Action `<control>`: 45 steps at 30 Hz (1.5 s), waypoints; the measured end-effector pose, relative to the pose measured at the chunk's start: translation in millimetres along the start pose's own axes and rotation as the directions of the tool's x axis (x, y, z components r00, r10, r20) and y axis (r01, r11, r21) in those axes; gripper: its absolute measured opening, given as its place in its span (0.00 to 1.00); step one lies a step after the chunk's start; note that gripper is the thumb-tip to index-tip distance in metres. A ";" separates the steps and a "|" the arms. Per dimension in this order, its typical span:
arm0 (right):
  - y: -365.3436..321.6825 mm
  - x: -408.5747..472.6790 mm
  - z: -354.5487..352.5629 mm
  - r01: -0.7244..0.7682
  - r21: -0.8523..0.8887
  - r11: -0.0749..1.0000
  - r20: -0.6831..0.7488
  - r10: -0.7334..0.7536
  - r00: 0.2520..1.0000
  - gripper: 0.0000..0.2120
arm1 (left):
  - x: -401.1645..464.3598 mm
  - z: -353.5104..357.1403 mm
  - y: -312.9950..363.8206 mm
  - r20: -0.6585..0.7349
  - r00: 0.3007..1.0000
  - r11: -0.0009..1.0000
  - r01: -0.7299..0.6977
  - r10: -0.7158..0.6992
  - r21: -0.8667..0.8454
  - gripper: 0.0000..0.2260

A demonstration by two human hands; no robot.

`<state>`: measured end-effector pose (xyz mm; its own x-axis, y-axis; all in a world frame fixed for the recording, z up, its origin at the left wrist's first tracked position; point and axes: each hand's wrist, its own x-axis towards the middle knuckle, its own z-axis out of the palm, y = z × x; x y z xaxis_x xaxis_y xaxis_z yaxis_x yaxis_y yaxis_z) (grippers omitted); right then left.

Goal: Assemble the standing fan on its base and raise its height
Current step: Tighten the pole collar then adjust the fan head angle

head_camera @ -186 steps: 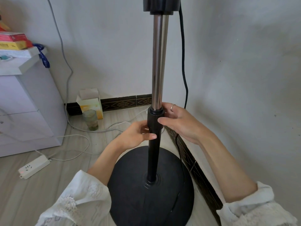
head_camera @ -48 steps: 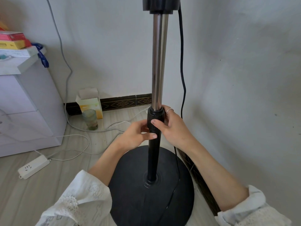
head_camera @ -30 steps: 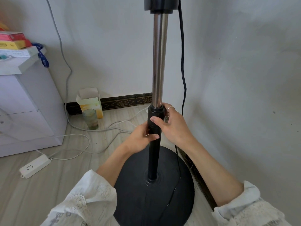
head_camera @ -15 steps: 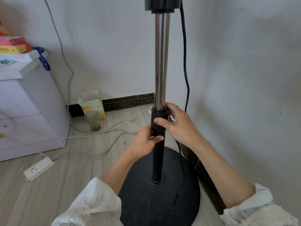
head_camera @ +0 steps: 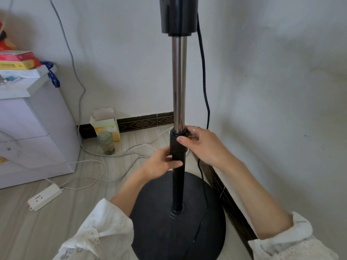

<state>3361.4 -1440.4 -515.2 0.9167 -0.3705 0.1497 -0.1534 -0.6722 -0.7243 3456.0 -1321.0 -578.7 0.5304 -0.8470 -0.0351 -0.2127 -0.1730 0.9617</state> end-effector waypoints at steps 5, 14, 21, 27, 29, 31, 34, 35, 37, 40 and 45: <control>-15.7 -6.2 -45.5 -0.055 0.132 0.990 -0.246 0.087 0.965 0.18 | -11.8 -37.8 32.6 -0.008 0.988 0.982 0.154 -0.154 0.114 0.19; -63.2 25.9 -85.3 -0.007 0.577 0.817 -0.057 0.049 0.997 0.14 | -26.9 -63.7 172.9 -0.486 0.809 0.898 -0.428 0.330 -0.103 0.18; -95.1 50.5 -144.4 -0.094 0.650 0.755 0.146 -0.003 0.989 0.11 | -4.4 -80.0 270.8 -0.437 0.765 0.877 -0.459 0.472 0.142 0.36; -136.4 64.7 -195.9 -0.297 0.463 0.835 0.296 0.170 0.940 0.13 | 0.9 -79.9 294.9 -0.468 0.772 0.901 -0.394 0.431 0.180 0.21; -156.4 69.5 -211.6 -0.372 0.392 0.841 0.326 0.251 0.911 0.12 | -3.0 -80.8 300.1 -0.468 0.803 0.928 -0.344 0.369 0.141 0.21; -173.5 70.0 -220.9 -0.445 0.349 0.825 0.366 0.317 0.875 0.12 | -7.3 -82.2 303.3 -0.450 0.838 0.951 -0.288 0.307 0.113 0.23; -195.8 66.9 -238.3 -0.536 0.348 0.769 0.407 0.391 0.825 0.13 | -13.3 -92.1 318.4 -0.357 0.925 0.991 -0.122 0.135 0.058 0.26; -208.2 65.0 -250.6 -0.578 0.352 0.737 0.422 0.426 0.800 0.14 | -15.5 -99.7 329.9 -0.333 0.941 0.998 -0.052 0.057 0.024 0.25; -222.8 59.5 -267.0 -0.619 0.372 0.691 0.433 0.461 0.775 0.14 | -21.5 -108.7 347.2 -0.304 0.951 0.998 0.054 -0.047 0.015 0.23; -253.8 60.2 -296.1 -0.644 0.350 0.680 0.431 0.494 0.755 0.14 | -34.7 -119.6 383.1 -0.321 0.940 0.991 0.131 -0.118 0.020 0.20; -318.0 73.2 -337.9 -0.685 0.287 0.670 0.436 0.545 0.716 0.17 | -62.7 -130.2 447.1 -0.372 0.921 0.976 0.177 -0.119 0.124 0.16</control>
<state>3352.6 -1470.3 -46.5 0.7335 -0.3522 -0.5813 -0.6248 -0.0128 -0.7807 3434.5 -1279.9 -111.1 0.8189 -0.5721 -0.0457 -0.2159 -0.3809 0.8991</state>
